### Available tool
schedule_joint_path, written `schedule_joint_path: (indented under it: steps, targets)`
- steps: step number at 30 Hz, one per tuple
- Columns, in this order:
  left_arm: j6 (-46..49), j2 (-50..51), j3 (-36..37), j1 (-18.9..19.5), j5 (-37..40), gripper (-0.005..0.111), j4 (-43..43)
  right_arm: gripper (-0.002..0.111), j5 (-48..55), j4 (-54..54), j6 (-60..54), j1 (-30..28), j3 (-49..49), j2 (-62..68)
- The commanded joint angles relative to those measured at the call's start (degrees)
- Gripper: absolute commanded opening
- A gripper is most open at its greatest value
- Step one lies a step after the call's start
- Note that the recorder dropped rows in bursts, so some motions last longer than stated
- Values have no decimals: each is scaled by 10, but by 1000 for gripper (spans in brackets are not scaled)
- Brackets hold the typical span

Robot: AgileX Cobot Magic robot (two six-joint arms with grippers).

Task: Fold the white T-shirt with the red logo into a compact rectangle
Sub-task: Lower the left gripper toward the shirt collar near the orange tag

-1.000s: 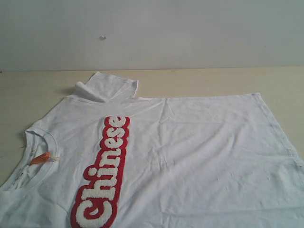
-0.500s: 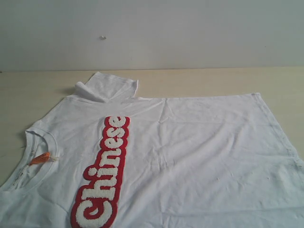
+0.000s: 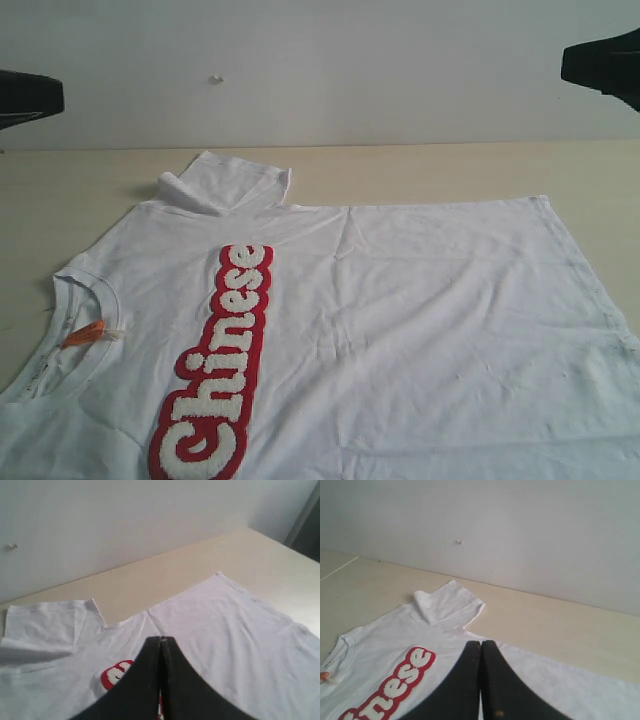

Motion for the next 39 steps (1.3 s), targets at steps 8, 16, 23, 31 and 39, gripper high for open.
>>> schedule_joint_path:
  steps: [8,16,23,31,39]
  targets:
    - [265,21,11,-32,33,0,-2,0,3,-3,-54,2,-25,13]
    - [302,21,18,-72,57,0,-2,0,1,-3,-49,2,-25,13]
    - [280,21,40,-72,9,0,-2,0,1,-3,-49,2,-25,13]
    - [410,21,89,-85,18,0,-98,0,1,-3,-49,2,-25,13]
    - [695,21,154,-103,124,0,-236,0,1,-3,-49,2,-25,13]
